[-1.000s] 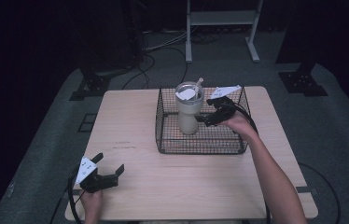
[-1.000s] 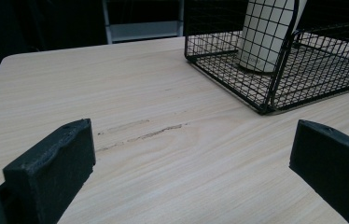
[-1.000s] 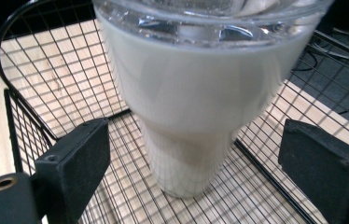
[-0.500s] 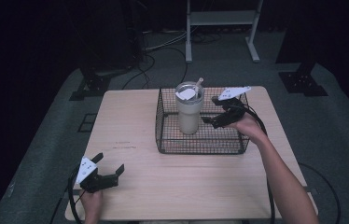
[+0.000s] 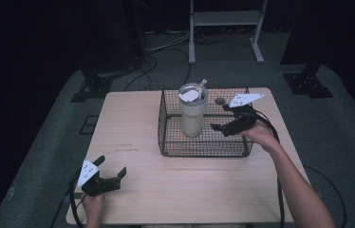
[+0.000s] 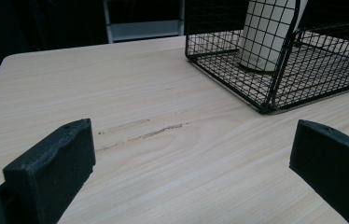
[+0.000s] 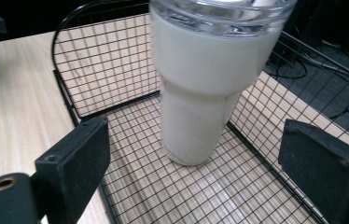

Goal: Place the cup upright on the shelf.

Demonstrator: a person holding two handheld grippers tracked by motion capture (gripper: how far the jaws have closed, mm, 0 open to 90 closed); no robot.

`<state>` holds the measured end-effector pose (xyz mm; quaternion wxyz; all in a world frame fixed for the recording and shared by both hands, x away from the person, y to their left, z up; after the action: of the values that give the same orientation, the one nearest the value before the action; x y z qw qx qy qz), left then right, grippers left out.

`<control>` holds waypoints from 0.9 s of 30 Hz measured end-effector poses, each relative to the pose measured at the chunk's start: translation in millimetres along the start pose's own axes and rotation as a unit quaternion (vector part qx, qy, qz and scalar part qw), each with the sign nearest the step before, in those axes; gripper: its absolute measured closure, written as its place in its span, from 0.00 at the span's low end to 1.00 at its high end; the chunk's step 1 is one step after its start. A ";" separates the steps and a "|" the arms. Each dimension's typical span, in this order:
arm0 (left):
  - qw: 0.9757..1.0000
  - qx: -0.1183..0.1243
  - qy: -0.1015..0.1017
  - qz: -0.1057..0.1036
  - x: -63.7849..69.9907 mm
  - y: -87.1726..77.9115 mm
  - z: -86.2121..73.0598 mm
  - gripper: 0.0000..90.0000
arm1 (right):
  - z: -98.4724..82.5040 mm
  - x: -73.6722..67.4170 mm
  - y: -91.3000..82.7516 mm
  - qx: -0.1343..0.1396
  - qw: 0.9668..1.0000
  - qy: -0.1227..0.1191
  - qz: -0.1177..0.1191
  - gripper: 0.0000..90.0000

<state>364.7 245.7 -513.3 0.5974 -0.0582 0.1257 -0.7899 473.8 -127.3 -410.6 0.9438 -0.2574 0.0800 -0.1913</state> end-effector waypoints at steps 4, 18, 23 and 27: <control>1.000 0.000 0.000 0.000 -0.1 0.0 0.0 0.00 | -0.3 -7.1 -1.8 -0.004 1.000 -0.005 0.005 0.10; 1.000 0.000 -0.002 0.001 0.2 0.1 0.1 0.00 | -10.2 -40.2 -15.9 0.005 0.999 -0.027 0.032 0.10; 1.000 0.000 0.001 0.001 0.4 0.2 0.0 0.00 | -13.7 -52.7 -23.8 0.011 0.999 -0.035 0.039 0.10; 1.000 -0.002 0.002 0.002 0.7 0.2 -0.4 0.00 | -17.8 -60.6 -27.5 0.012 0.998 -0.037 0.043 0.10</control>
<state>364.6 245.1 -513.7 0.5983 -0.0575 0.1285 -0.7888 405.1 -132.9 -408.4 0.9566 -0.2490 0.0534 -0.1419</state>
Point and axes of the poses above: each handheld gripper's, and its own axes: y roughly forward along the jaws, z roughly out of its top, x roughly to its right, the point moved 10 cm from there along y, roughly forward along the jaws, and after that the axes turned 13 degrees about z, right-handed, at the moved point
